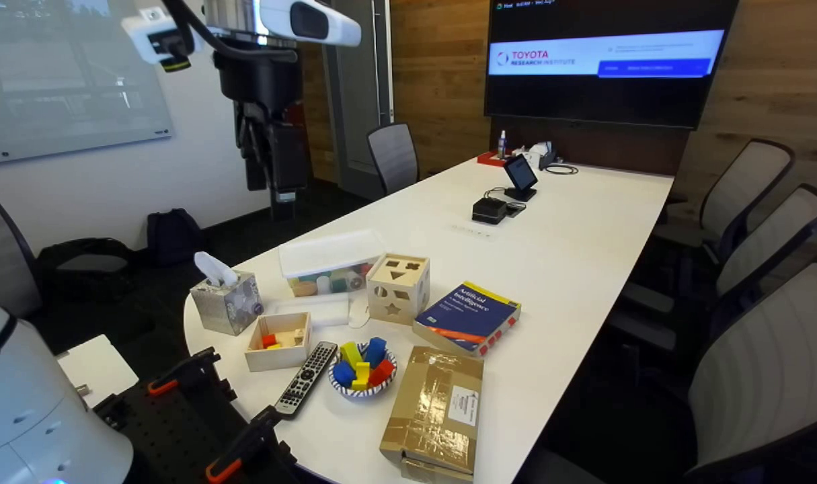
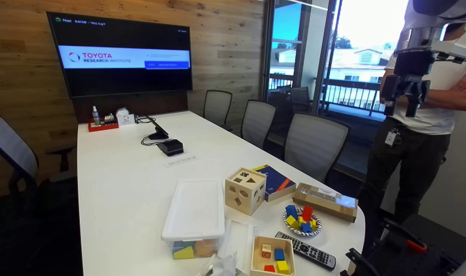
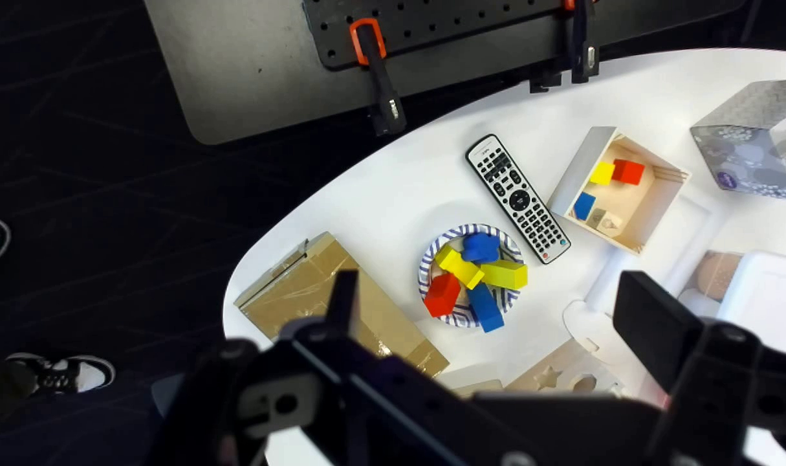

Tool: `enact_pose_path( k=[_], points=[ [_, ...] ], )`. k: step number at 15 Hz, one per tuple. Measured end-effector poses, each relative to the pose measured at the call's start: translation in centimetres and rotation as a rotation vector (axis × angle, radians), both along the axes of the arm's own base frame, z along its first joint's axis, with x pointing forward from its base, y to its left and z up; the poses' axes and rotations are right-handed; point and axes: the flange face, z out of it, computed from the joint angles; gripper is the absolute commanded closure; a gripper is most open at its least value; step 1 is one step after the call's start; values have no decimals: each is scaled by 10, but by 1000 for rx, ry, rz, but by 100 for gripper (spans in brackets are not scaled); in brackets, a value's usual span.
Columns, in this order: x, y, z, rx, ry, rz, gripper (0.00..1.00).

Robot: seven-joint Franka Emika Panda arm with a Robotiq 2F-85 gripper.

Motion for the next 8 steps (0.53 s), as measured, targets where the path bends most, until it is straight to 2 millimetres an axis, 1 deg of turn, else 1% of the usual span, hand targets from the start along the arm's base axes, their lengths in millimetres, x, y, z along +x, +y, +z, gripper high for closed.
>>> enact_pose_path(
  k=[8],
  points=[
    [7, -3, 3, 4, -47, -19, 0]
  ],
)
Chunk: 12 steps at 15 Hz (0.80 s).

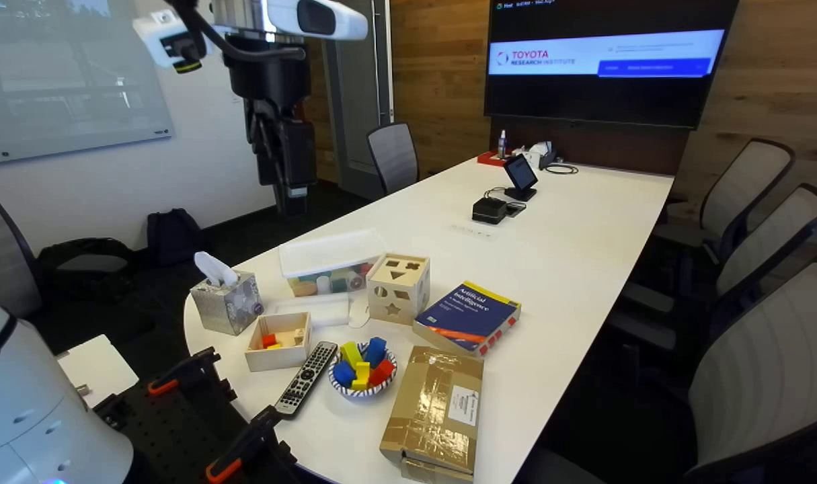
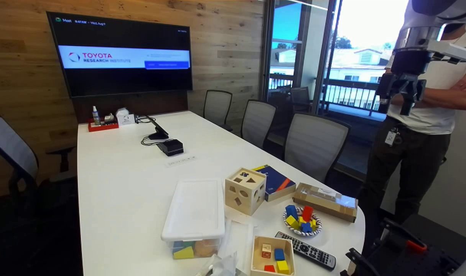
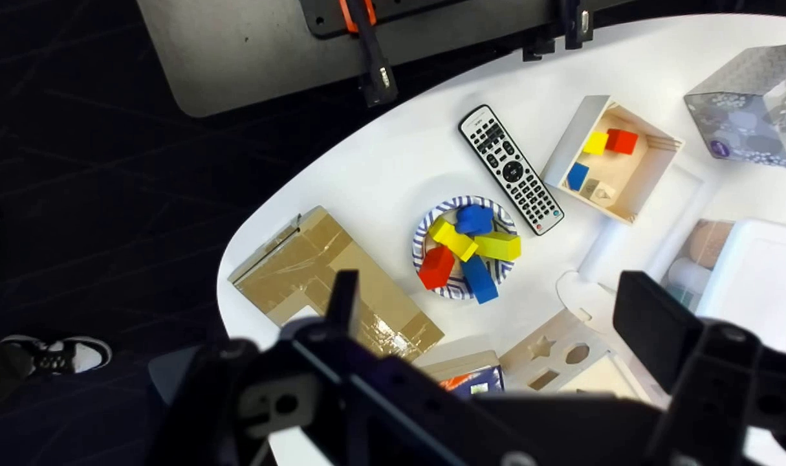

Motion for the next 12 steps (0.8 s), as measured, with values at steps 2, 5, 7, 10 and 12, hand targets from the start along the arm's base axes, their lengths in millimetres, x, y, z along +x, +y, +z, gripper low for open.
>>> enact_pose_path(
  k=[2, 5, 7, 10, 12],
  points=[
    [4, 0, 0, 3, -19, -7, 0],
    [30, 17, 2, 23, -86, -25, 0],
    [56, 42, 7, 34, -117, -28, 0],
    [96, 79, 14, 38, -129, -16, 0],
    [118, 94, 17, 29, -119, -11, 0]
  ],
)
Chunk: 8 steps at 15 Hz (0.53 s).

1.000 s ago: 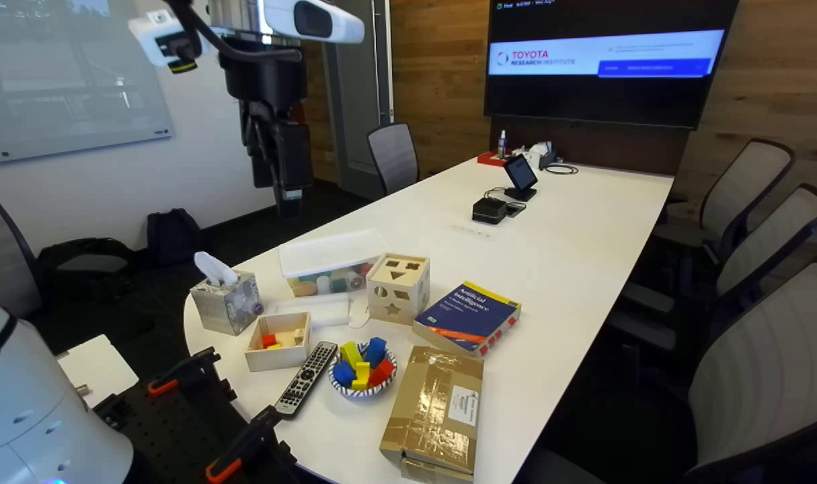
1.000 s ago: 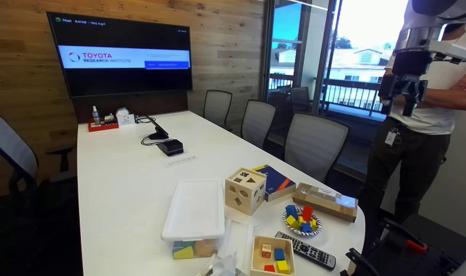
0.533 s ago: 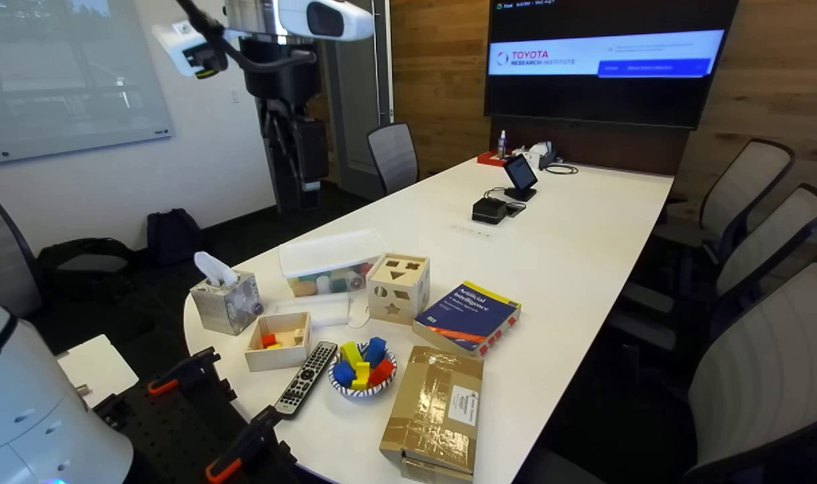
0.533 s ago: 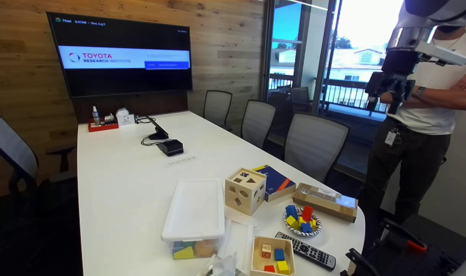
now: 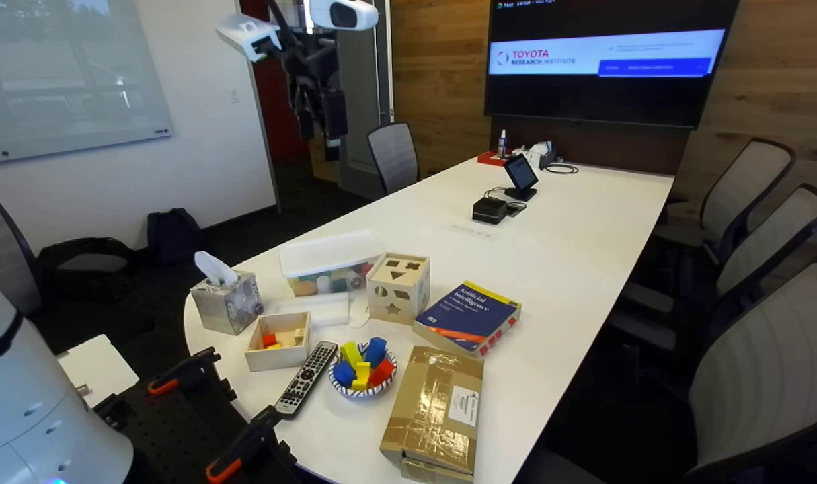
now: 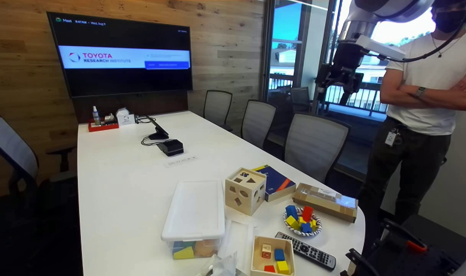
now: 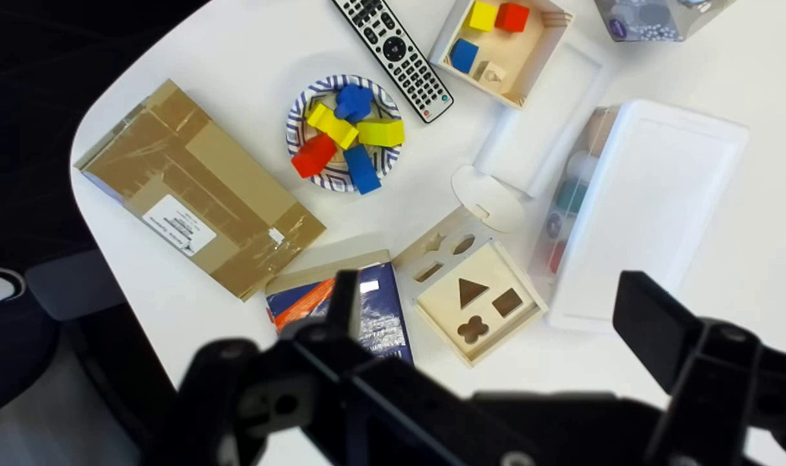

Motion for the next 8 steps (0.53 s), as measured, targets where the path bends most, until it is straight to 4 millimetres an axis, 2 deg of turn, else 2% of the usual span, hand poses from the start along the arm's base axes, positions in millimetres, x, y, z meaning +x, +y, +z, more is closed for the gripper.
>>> enact_pose_path(
  k=[3, 8],
  points=[
    [24, 6, 0, -10, 10, 13, 0],
    [47, 8, -1, -18, 13, 19, 0]
  ],
)
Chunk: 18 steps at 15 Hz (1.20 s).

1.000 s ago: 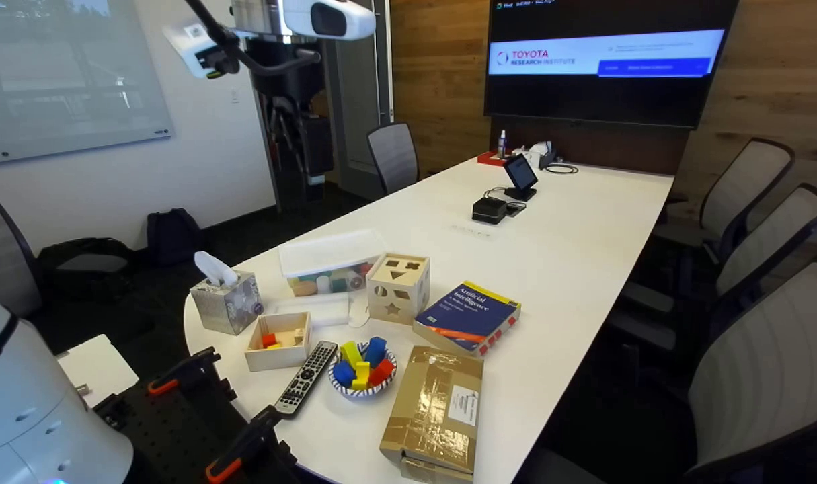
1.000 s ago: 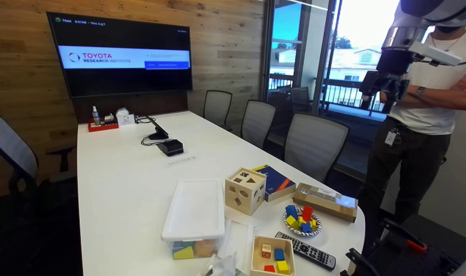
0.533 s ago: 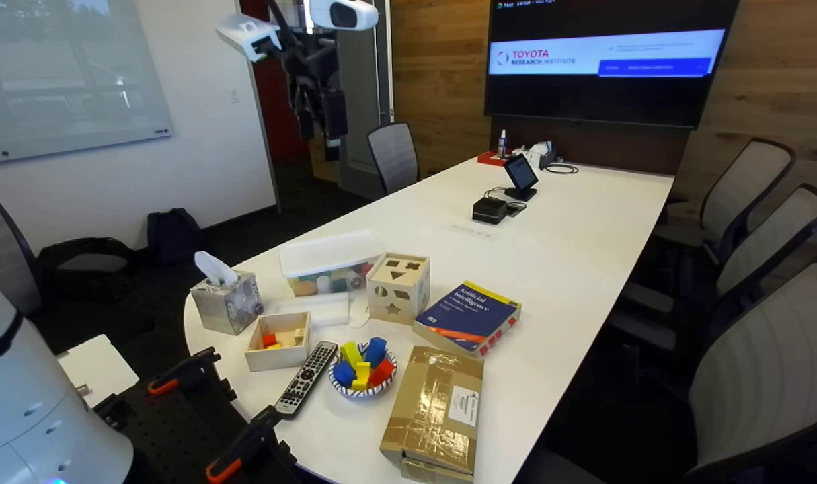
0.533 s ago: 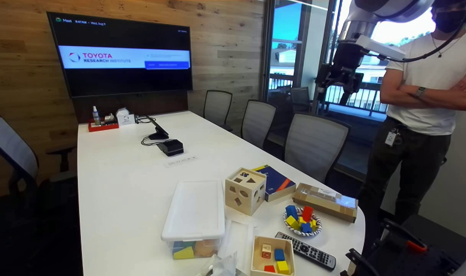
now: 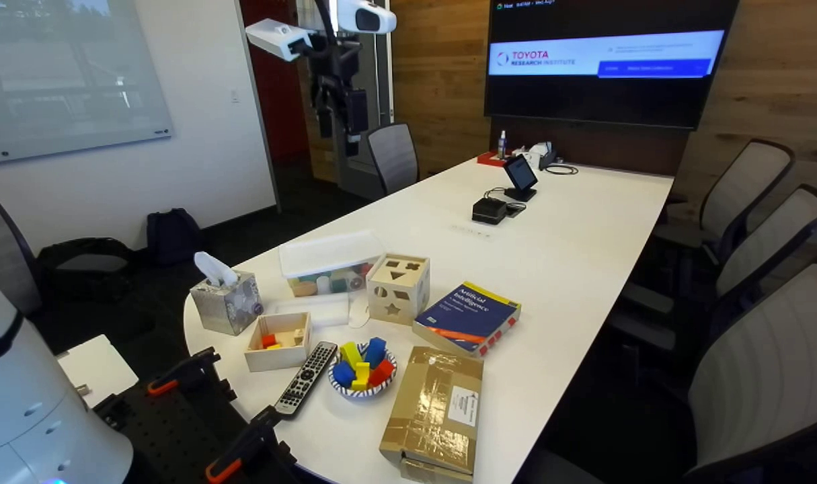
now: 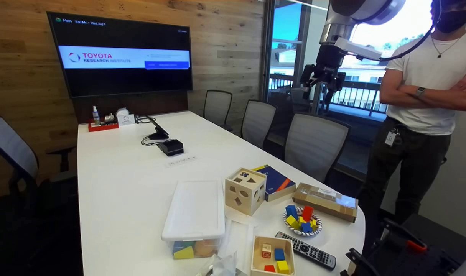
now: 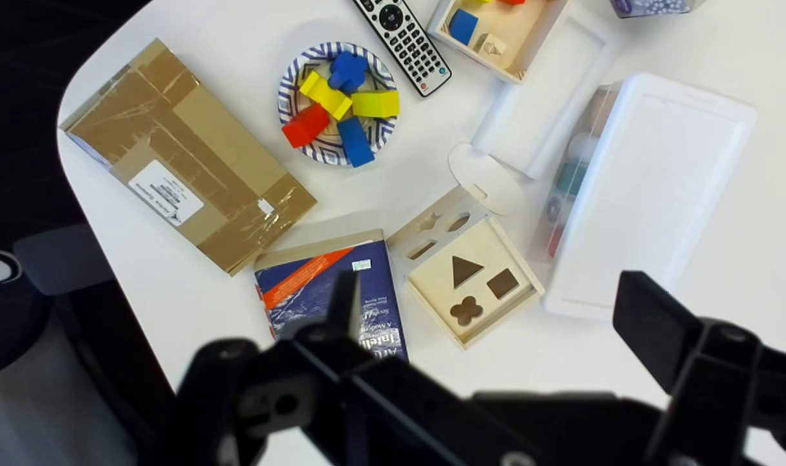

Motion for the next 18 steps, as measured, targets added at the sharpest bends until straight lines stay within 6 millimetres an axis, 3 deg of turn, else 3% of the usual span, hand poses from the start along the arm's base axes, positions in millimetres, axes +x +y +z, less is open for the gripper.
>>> enact_pose_path(
  k=[7, 12, 15, 18],
  points=[
    [31, 7, 0, -9, 6, -1, 0],
    [33, -3, -1, -7, 7, -19, 0],
    [14, -32, -1, 1, 12, -64, 0],
    [-31, -74, 1, 10, 25, -109, 0]
  ],
)
